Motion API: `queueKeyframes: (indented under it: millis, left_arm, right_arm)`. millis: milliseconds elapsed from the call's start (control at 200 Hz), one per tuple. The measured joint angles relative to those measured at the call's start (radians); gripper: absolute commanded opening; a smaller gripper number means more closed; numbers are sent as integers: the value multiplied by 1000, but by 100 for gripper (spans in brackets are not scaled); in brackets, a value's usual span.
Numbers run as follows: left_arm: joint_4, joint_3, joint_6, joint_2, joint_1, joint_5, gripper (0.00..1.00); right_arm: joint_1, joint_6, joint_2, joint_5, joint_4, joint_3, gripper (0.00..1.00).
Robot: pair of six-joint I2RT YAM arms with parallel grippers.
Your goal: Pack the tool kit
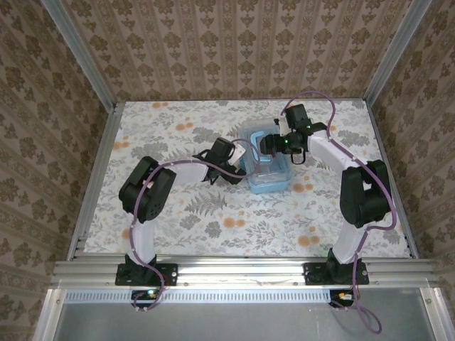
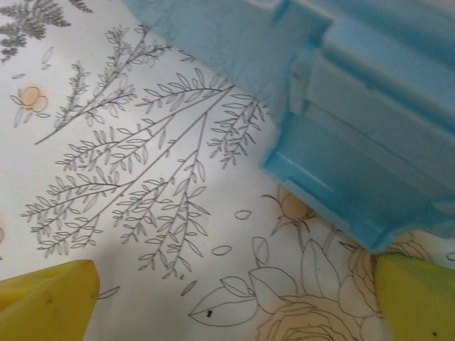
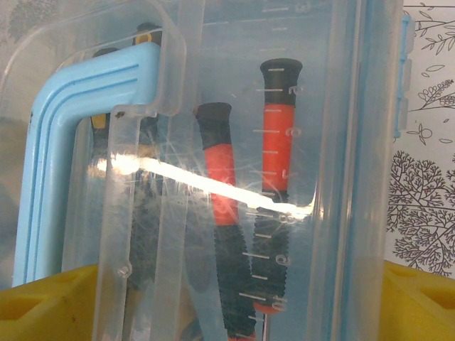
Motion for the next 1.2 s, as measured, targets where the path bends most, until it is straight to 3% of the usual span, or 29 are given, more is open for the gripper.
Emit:
queueKeyframes:
  millis: [810, 1005, 1200]
  left_arm:
    - [-56, 23, -27, -7, -20, -171, 100]
    - [-70, 23, -27, -13, 11, -265, 100]
    - [-72, 18, -27, -37, 17, -278, 100]
  right_arm:
    - [1, 14, 1, 5, 3, 2, 88]
    - [6, 14, 2, 1, 3, 2, 88]
    - [7, 14, 2, 1, 3, 2, 88]
